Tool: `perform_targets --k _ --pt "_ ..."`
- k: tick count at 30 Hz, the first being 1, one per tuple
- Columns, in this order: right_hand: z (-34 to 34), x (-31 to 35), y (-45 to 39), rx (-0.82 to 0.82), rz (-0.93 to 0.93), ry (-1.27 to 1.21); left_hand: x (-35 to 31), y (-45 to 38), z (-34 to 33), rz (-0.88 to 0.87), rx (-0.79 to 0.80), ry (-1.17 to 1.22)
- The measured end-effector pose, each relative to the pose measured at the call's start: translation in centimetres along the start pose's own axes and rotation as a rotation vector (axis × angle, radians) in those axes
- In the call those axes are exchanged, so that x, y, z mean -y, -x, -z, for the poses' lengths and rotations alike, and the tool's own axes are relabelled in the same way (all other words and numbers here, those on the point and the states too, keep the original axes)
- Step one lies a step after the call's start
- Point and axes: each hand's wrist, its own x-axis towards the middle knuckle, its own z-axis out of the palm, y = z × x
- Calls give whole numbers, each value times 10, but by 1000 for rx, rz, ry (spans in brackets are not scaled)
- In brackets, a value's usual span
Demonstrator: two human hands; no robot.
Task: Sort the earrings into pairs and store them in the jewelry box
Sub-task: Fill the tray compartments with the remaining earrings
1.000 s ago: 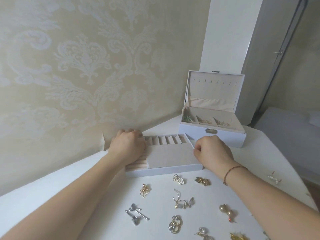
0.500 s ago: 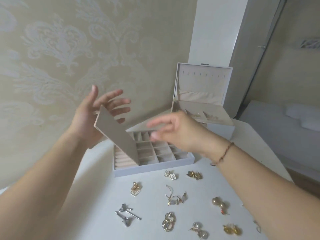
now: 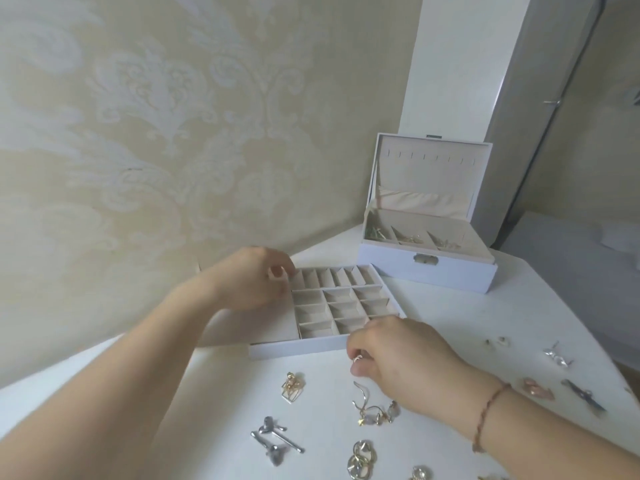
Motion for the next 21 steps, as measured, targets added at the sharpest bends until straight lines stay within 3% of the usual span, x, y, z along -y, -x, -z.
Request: perform_targets --k 4,7,14,17,21 --pt "15 -2 -17 -156 -37 -286 7 -3 -13 -43 -57 -4" --pt "18 -3 -52 -255 -88 -308 12 -2 -13 -47 -110 27" --pt "5 -21 -121 -333 -280 -276 17 -1 -20 -23 -138 70" --pt "5 -49 -124 -360 -407 -343 17 -3 -21 -21 -102 65" --pt "0 -71 -118 -317 -432 -444 19 -5 -23 -4 -98 76"
